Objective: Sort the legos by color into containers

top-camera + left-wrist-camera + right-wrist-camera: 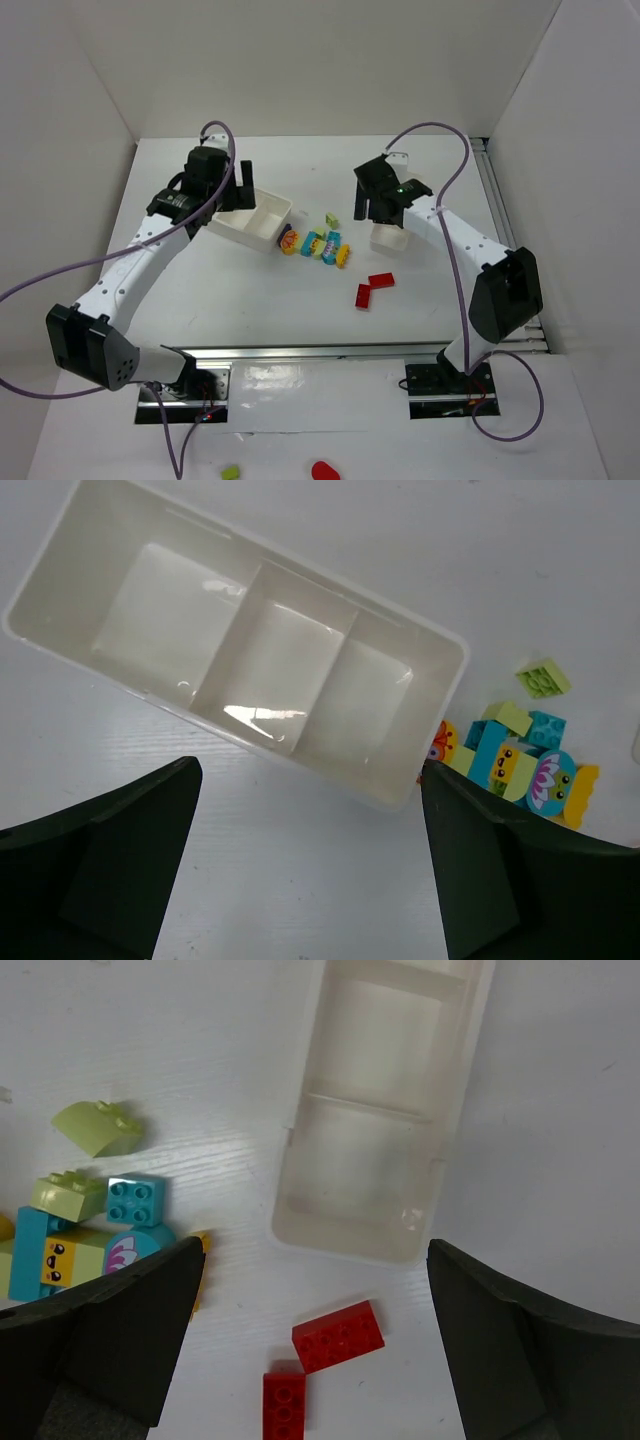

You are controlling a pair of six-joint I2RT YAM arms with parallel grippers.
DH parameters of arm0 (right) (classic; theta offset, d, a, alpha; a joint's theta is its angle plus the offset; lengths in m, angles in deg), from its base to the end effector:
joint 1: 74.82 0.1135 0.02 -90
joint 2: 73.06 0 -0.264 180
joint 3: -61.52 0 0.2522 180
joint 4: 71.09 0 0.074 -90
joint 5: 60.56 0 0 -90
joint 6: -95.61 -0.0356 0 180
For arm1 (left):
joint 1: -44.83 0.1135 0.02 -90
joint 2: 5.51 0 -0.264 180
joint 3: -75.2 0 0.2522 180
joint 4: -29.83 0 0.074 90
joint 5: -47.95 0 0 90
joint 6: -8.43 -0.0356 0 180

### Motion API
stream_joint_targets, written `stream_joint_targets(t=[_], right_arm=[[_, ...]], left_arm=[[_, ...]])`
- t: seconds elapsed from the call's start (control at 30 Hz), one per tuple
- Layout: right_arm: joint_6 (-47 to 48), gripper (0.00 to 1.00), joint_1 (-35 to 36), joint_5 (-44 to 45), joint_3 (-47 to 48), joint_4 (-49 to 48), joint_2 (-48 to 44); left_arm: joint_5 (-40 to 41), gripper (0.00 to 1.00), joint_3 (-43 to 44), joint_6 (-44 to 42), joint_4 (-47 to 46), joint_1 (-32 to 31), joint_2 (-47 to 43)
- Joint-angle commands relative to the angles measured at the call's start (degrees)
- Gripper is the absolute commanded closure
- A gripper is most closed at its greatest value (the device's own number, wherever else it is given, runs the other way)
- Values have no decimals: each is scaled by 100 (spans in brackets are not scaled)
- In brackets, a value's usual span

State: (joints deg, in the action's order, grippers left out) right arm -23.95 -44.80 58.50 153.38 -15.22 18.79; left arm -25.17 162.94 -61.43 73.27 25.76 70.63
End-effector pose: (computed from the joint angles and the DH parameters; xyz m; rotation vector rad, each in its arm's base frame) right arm 0.3028 0.1550 0.2904 0.1798 2.3797 -0.1722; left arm 0.2828 -0.0868 0.3635 -0.1924 2.0927 -0.0981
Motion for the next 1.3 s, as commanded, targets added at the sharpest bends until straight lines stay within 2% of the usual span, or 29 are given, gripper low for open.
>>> stream_joint_targets(t=[0.0,0.27,0.37,0.43,0.57,0.77,1.0,1.1,1.17,1.27], right_arm=[[-111,0,180,90,-163,-422,-202],[90,0,302,-101,-269,-730,-273],[371,0,355,-269,-322,-1036,-334],[739,0,653,-208,-322,-1248,-335],[1242,0,883,-383,19,-1451,200],[1883,19,883,-1174,617,-1846,1167],[1989,19,645,-1429,1162,-1978,2117],[1989,23,522,-1605,1225,-1978,2354],[1989,31,417,-1675,1225,-1978,2424],[1937,31,364,-1745,1172,-2031,2539]], left_arm=[[-502,0,494,210,153,-27,164],[-106,0,618,96,214,-79,288],[-159,6,618,95,215,-79,226],[-81,8,618,157,275,-79,226],[78,9,618,289,338,-79,156],[25,11,565,350,452,-79,50],[16,11,618,350,627,-27,103],[17,11,618,298,628,-27,103],[17,11,618,297,628,26,164],[17,11,670,297,628,26,225]])
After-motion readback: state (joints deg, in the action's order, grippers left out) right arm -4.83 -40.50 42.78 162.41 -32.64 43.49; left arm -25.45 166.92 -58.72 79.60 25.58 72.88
